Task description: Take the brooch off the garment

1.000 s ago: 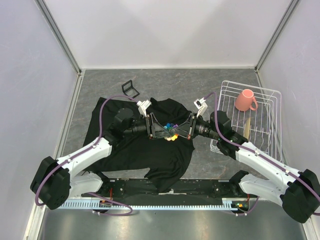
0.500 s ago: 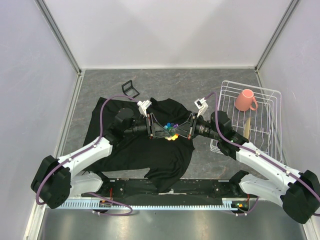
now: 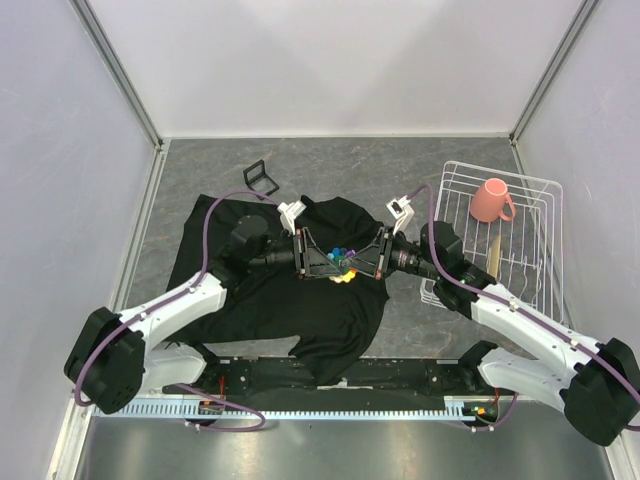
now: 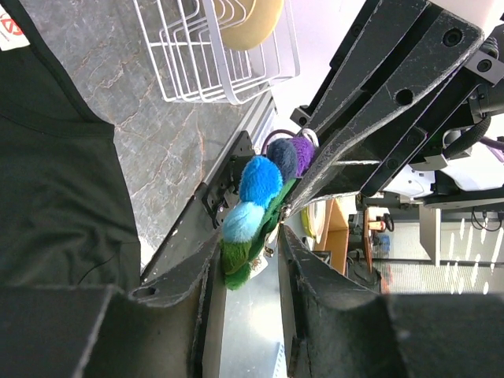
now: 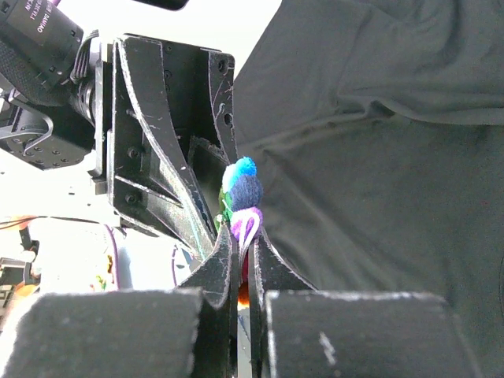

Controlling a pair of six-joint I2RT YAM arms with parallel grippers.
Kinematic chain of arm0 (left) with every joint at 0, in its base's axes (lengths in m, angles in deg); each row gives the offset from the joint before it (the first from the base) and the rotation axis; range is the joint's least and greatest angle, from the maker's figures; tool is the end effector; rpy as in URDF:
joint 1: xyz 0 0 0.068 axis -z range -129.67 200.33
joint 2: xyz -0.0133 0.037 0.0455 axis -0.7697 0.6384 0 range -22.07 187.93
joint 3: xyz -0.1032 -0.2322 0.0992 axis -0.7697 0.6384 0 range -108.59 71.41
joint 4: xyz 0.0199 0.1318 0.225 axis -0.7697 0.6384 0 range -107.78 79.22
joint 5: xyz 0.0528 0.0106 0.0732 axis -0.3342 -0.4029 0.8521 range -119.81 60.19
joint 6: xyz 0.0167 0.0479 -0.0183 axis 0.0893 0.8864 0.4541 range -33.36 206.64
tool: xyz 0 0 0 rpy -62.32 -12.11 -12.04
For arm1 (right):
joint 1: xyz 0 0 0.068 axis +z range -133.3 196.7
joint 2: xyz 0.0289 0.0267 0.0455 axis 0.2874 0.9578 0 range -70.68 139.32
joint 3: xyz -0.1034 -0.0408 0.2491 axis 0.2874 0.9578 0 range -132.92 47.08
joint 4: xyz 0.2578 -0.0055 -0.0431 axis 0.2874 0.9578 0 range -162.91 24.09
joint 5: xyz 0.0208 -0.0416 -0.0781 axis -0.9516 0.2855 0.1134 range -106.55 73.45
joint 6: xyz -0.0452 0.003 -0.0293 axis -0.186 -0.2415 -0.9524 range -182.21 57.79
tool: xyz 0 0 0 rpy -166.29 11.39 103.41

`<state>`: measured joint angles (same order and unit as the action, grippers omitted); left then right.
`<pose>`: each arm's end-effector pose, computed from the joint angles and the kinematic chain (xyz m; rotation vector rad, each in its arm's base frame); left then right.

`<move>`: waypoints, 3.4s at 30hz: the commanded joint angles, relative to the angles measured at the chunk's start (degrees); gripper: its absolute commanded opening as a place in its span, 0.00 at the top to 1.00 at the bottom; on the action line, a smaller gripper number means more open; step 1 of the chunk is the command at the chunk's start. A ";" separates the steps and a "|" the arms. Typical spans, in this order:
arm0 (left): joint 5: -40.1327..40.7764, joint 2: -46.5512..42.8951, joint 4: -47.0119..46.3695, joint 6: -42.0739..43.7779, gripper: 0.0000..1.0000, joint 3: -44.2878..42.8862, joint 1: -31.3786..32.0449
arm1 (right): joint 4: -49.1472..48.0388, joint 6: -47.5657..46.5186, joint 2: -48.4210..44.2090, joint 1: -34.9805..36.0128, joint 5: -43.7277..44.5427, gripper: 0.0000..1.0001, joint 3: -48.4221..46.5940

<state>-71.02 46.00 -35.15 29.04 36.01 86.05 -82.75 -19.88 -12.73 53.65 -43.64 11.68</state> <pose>0.1952 -0.1693 0.2500 0.1928 2.1715 -1.7039 0.1758 0.1526 0.2754 -0.2860 1.9817 1.3675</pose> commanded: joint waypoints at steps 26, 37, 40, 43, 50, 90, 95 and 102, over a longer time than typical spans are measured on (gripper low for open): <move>10.94 -14.35 15.32 10.22 0.30 -0.46 -0.48 | -3.60 -0.49 0.58 1.11 -0.06 1.00 -1.34; 9.60 -17.00 17.55 11.83 0.27 -0.65 -2.67 | -17.83 -4.08 2.78 1.28 -13.68 1.00 -2.48; 5.54 -19.11 11.76 4.71 0.32 1.99 -5.66 | -14.16 -12.16 2.69 2.16 -13.96 1.00 -4.14; 4.48 -21.31 13.74 -1.35 0.38 2.61 -8.82 | -8.62 -21.56 3.30 3.21 -10.28 1.00 -6.16; -4.13 -25.27 24.31 -20.24 0.37 2.08 -18.76 | -5.71 -37.21 6.29 7.08 4.67 1.00 -8.81; 53.95 -51.90 66.76 18.75 0.26 -25.95 -20.52 | -20.48 -110.08 82.22 8.75 29.45 1.00 -63.73; 54.13 -52.25 66.58 18.67 0.26 -25.07 -20.08 | -16.97 -112.11 85.13 8.40 29.20 1.00 -69.70; 54.83 -53.22 66.32 18.05 0.26 -23.31 -20.08 | -12.84 -111.58 89.00 7.88 27.36 1.00 -76.83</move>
<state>-18.79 -6.34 32.87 45.61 12.02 65.90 -97.79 -130.63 74.66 61.83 -14.33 -60.12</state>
